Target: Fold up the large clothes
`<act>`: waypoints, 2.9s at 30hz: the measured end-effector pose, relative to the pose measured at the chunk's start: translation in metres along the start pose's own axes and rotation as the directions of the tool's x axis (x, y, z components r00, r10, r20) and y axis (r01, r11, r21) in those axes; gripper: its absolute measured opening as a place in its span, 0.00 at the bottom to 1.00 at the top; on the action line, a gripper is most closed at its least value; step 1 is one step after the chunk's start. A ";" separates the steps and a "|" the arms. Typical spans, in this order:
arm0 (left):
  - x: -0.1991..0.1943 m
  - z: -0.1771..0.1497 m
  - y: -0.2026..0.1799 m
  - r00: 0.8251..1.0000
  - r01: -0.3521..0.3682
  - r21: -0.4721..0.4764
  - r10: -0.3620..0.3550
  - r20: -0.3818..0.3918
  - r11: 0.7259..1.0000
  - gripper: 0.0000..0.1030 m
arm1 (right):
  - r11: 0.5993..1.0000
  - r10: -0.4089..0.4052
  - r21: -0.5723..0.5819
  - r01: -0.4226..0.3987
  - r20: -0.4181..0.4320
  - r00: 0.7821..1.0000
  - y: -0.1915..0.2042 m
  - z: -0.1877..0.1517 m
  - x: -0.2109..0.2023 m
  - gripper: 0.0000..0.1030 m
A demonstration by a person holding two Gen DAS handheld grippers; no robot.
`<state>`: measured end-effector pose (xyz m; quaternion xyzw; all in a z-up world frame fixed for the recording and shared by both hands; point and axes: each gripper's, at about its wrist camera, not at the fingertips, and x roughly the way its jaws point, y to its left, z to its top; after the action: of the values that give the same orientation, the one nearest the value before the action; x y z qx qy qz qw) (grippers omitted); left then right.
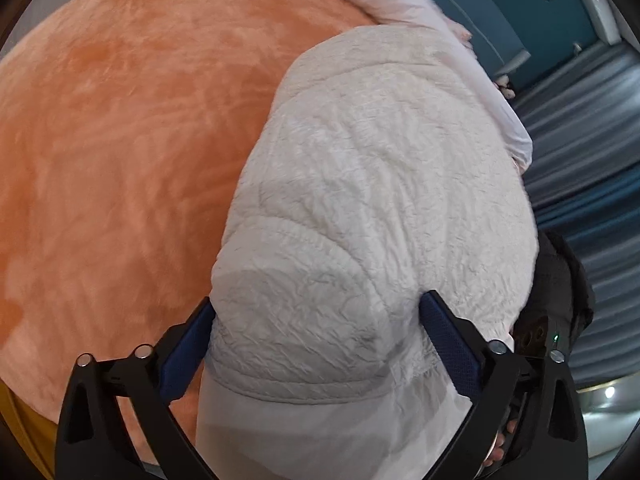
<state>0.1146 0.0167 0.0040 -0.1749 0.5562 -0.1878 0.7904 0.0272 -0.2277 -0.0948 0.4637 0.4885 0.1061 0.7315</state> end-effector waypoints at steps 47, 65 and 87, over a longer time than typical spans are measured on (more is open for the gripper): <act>-0.045 0.162 0.081 0.888 -0.292 0.135 0.216 0.405 0.947 0.64 | 0.956 -0.073 -0.262 0.134 0.229 0.971 0.135 0.124 0.102 0.34; -0.012 0.131 0.048 0.889 -0.413 0.185 0.351 0.295 0.892 0.68 | 0.724 -0.475 -0.439 0.533 0.244 0.846 0.146 0.129 0.161 0.00; -0.011 0.097 0.061 0.873 -0.440 0.121 0.393 0.290 0.890 0.78 | 0.700 -0.425 -0.563 0.439 0.166 0.890 0.124 0.044 0.120 0.00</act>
<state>0.2091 0.0817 0.0148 -0.0002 0.4535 -0.0384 0.8904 0.1595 -0.1120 -0.0679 0.0886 0.5177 0.0716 0.8480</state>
